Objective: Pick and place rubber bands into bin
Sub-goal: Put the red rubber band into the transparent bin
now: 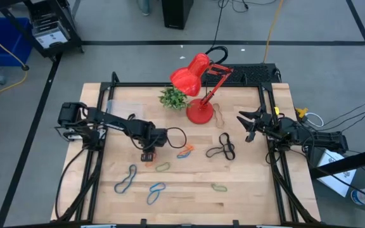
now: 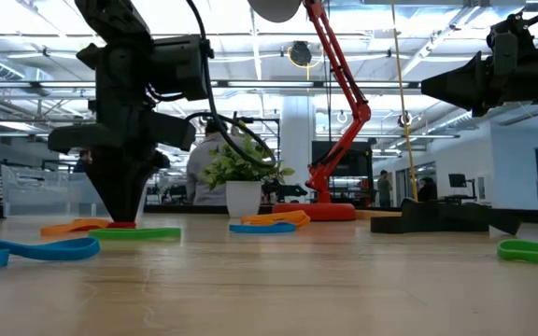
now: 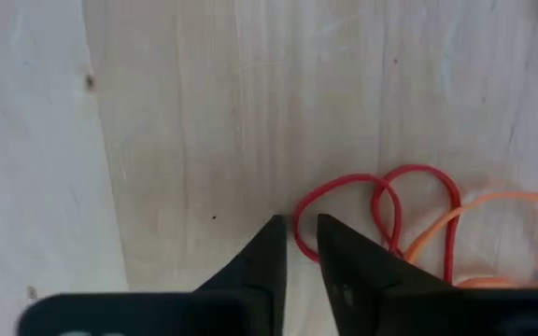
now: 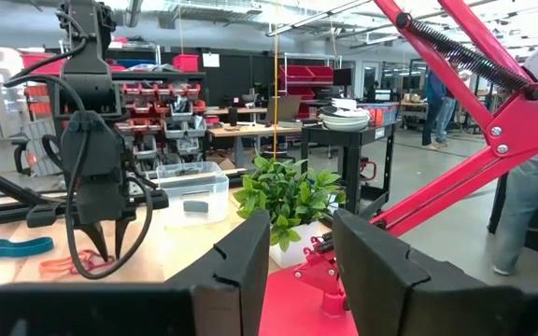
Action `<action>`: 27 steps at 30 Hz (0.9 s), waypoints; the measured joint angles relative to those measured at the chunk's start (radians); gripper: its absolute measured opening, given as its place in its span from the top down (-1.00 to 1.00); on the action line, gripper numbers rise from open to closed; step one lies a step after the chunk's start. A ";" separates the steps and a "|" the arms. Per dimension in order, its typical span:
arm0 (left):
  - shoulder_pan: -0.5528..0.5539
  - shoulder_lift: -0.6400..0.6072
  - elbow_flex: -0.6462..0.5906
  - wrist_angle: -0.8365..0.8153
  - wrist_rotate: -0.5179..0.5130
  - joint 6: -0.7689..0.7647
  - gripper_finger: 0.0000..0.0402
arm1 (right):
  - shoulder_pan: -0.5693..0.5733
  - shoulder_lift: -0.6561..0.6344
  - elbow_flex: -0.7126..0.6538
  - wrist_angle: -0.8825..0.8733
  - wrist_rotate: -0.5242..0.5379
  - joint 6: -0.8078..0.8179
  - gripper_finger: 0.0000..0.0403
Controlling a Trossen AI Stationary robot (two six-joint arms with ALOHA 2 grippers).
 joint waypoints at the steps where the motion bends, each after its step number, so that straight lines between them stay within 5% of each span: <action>1: 0.000 0.000 -0.001 0.002 0.000 0.001 0.74 | 0.000 0.000 0.000 0.000 0.000 0.000 0.43; 6: -0.001 0.001 -0.001 0.007 0.000 0.003 0.97 | 0.000 0.000 0.000 0.000 0.000 0.000 0.43; 17: -0.001 -0.049 -0.008 -0.028 -0.054 -0.006 0.98 | 0.000 0.000 0.000 0.000 0.000 0.000 0.43; 27: 0.000 -0.343 0.007 -0.185 -0.157 -0.064 0.99 | 0.000 0.000 0.000 0.000 0.000 0.000 0.43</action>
